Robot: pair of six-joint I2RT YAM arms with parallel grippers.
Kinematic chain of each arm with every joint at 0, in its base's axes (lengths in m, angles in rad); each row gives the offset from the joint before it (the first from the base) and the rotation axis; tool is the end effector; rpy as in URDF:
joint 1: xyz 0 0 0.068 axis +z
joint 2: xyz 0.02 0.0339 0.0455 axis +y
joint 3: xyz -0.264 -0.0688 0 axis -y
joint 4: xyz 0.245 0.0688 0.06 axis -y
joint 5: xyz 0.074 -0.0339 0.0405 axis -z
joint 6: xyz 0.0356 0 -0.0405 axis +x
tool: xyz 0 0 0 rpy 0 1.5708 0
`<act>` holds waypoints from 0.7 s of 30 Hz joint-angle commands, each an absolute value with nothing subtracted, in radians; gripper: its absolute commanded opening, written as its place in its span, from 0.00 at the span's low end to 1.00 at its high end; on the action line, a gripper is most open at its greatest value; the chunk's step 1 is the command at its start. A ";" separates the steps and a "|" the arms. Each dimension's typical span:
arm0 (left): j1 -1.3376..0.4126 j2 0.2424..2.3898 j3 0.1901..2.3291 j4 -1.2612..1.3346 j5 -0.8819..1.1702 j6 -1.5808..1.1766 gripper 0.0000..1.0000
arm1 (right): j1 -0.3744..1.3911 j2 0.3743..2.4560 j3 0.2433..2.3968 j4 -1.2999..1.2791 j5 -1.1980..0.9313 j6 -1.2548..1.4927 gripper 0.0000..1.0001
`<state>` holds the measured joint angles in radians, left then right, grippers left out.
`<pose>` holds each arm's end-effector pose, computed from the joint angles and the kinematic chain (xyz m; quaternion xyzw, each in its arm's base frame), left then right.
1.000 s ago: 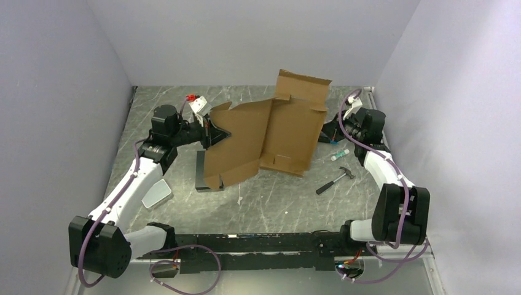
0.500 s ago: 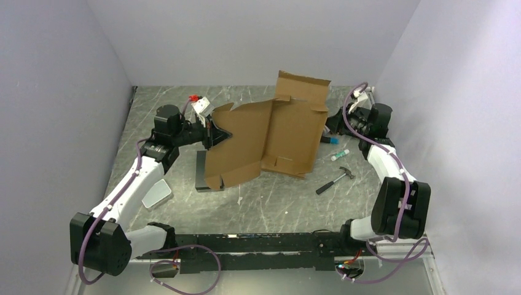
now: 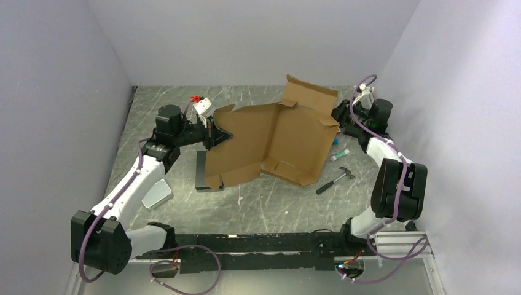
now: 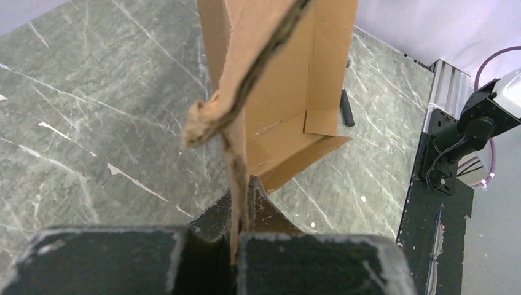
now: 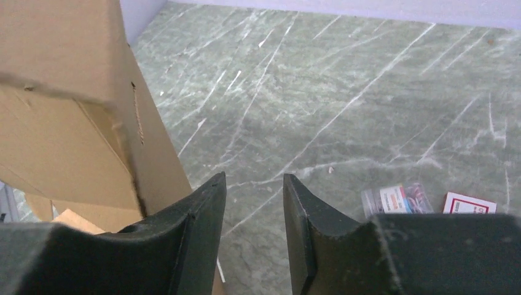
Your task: Fold the paper box
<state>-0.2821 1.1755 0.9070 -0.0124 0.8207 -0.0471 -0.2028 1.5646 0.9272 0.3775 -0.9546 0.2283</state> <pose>0.2472 -0.0988 0.3228 0.3241 0.6996 -0.4048 0.4916 0.3412 -0.0405 0.2556 -0.1229 0.7478 0.3711 0.5367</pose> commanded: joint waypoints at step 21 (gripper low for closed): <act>-0.288 1.174 0.921 0.002 0.807 -0.012 0.00 | -0.224 1.676 1.141 0.678 -1.182 0.678 0.67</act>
